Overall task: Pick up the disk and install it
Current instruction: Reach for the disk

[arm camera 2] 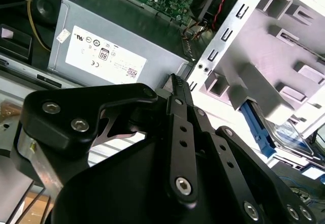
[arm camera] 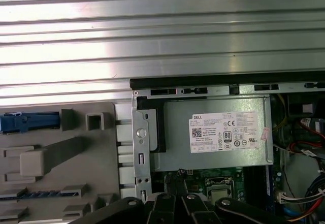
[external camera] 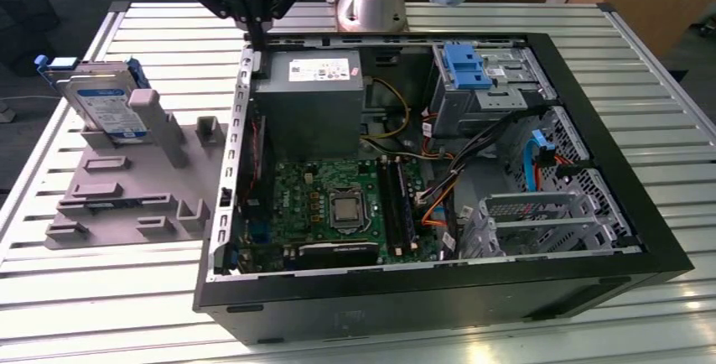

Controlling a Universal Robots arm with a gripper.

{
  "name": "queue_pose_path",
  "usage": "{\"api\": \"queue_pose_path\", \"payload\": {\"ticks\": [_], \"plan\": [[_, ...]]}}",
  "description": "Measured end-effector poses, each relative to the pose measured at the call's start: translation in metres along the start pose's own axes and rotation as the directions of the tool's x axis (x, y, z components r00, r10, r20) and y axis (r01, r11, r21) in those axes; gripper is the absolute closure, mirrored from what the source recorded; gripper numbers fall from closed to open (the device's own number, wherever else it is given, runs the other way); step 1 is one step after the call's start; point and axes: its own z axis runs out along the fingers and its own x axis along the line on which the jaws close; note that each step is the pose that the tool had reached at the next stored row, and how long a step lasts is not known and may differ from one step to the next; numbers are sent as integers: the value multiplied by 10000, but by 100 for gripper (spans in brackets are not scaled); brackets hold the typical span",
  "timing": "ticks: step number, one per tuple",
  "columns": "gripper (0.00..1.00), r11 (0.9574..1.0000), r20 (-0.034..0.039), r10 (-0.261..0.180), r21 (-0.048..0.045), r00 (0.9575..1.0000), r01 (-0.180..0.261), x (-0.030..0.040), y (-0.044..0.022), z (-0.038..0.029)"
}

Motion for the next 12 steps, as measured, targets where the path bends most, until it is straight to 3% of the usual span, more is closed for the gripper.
{"api": "queue_pose_path", "payload": {"ticks": [12], "plan": [[89, 10000, 0, 0, 0, 10000, 0, 80, 9, 1]]}}
